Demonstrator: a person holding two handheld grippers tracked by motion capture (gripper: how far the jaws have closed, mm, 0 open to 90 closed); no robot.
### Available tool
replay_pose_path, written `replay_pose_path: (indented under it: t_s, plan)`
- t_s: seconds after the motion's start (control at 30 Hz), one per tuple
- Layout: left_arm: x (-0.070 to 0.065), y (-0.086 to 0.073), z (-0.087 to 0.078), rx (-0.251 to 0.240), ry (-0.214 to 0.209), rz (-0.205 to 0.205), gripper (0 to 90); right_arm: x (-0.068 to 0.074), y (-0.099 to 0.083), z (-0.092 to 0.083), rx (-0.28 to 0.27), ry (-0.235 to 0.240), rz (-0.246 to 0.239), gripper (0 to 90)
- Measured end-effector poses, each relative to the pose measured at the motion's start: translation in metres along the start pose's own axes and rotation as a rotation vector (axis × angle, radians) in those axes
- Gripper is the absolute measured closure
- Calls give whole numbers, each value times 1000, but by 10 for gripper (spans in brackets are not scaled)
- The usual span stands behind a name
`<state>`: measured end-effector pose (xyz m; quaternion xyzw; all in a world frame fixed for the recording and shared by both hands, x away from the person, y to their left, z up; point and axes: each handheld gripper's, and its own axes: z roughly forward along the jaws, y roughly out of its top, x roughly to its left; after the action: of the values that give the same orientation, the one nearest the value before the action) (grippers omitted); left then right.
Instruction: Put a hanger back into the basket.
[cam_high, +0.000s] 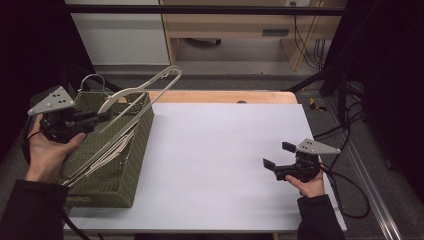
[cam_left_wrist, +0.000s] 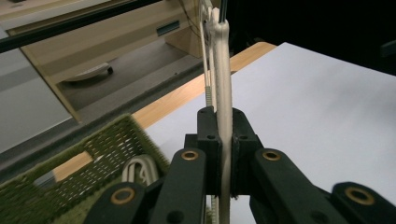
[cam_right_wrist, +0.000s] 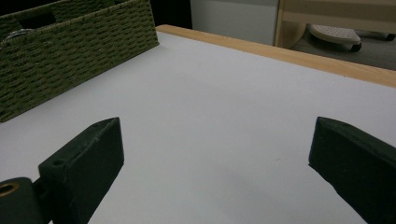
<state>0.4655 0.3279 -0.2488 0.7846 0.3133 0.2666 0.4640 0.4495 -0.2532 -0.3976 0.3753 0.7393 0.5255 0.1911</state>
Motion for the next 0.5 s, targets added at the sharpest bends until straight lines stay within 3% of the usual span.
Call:
replay_pose_path:
  t_s: [0.27,0.5]
  plan:
    - [36,-32,-5,61,69,19,854,0,0,0,2,0,0,40]
    - [52,-51,-9,98,103,38,853,0,-1,1,5,-1,-1,40]
